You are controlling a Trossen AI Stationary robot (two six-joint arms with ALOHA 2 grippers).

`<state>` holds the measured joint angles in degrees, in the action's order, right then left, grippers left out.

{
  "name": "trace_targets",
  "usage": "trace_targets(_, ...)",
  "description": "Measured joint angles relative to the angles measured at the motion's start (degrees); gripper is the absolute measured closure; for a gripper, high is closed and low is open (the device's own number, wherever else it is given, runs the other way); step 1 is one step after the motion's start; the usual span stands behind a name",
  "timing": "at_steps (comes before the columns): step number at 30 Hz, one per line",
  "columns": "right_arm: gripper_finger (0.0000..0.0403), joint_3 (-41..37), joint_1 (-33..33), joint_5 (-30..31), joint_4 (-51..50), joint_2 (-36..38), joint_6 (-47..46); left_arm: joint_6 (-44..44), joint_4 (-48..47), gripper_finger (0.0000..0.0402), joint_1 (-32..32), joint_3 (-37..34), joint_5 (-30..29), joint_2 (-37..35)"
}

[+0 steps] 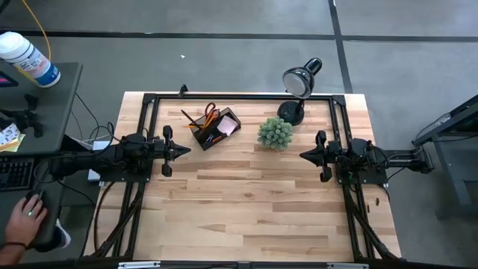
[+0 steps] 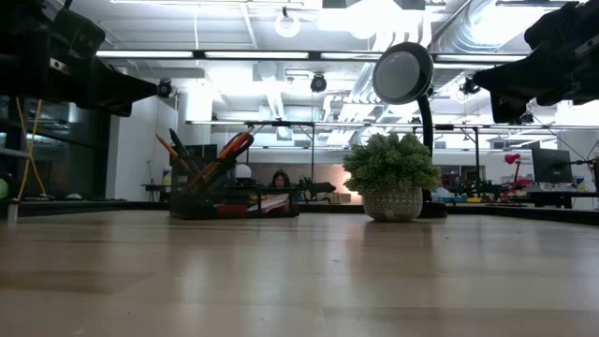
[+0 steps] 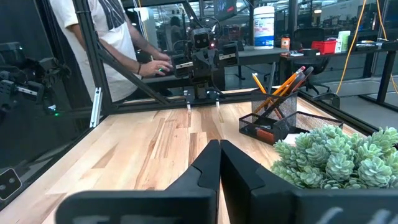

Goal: Pick and place office supplies into organizer

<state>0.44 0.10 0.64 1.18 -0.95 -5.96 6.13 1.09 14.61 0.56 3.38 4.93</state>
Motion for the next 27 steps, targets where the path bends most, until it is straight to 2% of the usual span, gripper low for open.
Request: trace_targets(27,0.04,0.0,0.0,0.0,0.0,0.0,0.0,0.0,0.0,0.0401,0.0,0.0,0.0,0.0)
